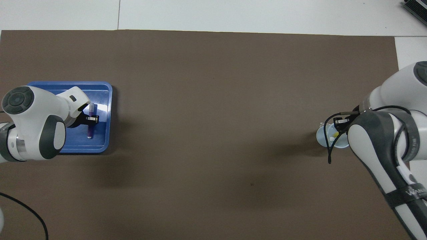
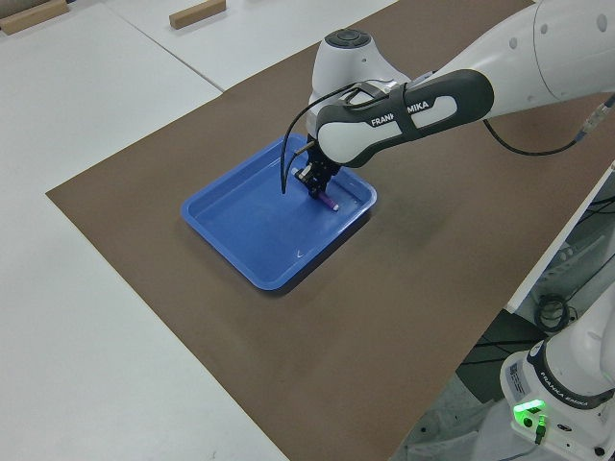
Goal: Right arm passes pens to left for tray arrangement
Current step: 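Place the purple marker in the tray with the left gripper, then pull the yellow marker from the cup with the right gripper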
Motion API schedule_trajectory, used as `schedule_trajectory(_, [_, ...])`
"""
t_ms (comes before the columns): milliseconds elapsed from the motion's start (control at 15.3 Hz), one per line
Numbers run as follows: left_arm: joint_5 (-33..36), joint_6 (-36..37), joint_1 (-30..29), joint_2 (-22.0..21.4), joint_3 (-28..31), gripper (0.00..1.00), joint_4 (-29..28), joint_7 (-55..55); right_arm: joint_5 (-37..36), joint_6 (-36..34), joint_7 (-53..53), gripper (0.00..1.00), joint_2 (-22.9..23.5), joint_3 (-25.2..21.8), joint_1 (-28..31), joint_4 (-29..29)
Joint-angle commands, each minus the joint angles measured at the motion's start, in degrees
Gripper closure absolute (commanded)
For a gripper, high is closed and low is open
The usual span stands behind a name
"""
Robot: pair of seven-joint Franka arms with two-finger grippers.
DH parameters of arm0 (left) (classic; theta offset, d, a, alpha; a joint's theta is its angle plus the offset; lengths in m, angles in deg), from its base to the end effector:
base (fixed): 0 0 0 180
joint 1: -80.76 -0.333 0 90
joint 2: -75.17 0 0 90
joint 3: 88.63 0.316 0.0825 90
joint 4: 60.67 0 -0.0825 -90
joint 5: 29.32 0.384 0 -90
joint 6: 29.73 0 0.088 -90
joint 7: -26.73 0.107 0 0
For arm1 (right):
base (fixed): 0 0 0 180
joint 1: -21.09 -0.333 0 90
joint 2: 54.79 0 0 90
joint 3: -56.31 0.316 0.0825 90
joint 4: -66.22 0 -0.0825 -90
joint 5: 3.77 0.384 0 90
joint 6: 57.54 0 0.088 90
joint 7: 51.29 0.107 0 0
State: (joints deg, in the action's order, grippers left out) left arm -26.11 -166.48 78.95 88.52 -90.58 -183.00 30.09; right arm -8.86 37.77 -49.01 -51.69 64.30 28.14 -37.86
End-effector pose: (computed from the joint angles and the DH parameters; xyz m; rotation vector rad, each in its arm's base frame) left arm 0.5705 -0.0006 0.2991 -3.1061 0.1563 -0.0281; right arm 0.5549 -0.0009 0.4872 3.0403 -0.0082 -0.3116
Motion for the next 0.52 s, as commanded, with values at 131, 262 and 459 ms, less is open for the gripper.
schedule_trajectory(131, [0.31,-1.42,-1.1,2.03,-0.77,0.24,0.34,-0.64,0.25,-9.52,-2.8,1.0,-0.38,0.71,-3.08,10.03])
schedule_trajectory(262, [-1.53,1.56,-0.92,1.42,-0.77,0.25,1.21,-0.64,7.41,-9.27,-2.36,1.0,-0.64,0.62,-3.88,10.83])
schedule_trajectory(459, [-4.7,11.29,-0.57,0.01,-0.77,0.24,6.21,-1.07,18.95,-6.46,2.01,1.0,-0.91,0.53,-3.35,10.66])
